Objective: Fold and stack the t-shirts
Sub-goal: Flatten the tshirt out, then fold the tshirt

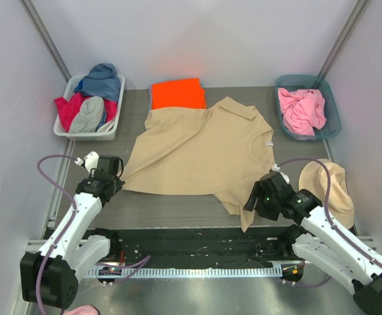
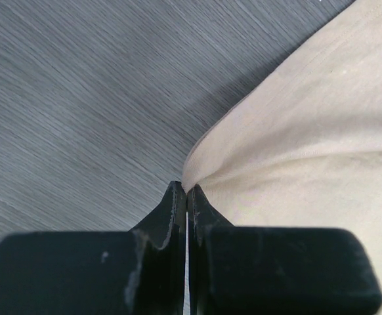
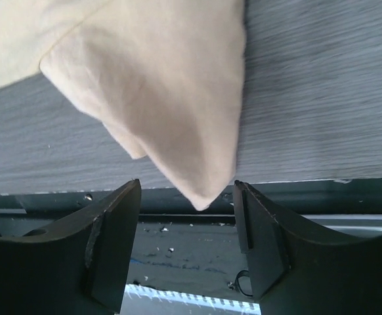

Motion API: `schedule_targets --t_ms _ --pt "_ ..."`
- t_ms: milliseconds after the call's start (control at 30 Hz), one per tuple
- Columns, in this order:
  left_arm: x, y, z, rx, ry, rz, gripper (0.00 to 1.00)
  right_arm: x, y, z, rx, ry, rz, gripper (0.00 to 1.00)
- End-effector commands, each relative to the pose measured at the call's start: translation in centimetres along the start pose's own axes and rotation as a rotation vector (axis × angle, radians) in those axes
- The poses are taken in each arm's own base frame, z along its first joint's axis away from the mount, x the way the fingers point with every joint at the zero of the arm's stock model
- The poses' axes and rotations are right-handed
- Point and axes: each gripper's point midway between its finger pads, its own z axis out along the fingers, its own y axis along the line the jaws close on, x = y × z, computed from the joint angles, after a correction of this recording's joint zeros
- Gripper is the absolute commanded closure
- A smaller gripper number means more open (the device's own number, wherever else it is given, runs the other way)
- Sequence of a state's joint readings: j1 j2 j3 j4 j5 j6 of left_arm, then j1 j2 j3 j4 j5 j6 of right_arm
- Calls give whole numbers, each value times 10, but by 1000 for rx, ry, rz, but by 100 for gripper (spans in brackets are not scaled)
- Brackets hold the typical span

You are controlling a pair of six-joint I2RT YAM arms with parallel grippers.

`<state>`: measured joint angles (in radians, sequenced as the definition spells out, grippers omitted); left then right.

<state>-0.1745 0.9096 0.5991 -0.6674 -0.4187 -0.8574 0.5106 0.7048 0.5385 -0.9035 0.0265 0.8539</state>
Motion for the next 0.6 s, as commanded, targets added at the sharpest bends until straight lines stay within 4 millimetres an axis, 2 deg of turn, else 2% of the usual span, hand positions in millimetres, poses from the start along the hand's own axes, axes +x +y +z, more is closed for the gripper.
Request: schedule_targets --t_ms 0,133,200,267,333,467,567 --pt "-1 4 3 -22 -13 -11 100 0 16 5 -6 -52 31 35" --pt "-1 3 4 -18 -13 -11 100 6 14 5 10 -61 26 45" --pt "-1 3 4 -16 -15 -12 100 11 15 6 -1 -53 38 56" --pt "-1 2 4 -15 -13 -8 100 18 10 11 4 -36 41 60" --pt "0 2 5 -15 -8 -5 100 26 9 13 7 -17 44 60" --pt "0 1 6 -14 -9 -7 100 30 9 12 12 -31 35 44" --pt "0 1 7 -13 -10 -4 100 34 7 15 21 -24 26 40"
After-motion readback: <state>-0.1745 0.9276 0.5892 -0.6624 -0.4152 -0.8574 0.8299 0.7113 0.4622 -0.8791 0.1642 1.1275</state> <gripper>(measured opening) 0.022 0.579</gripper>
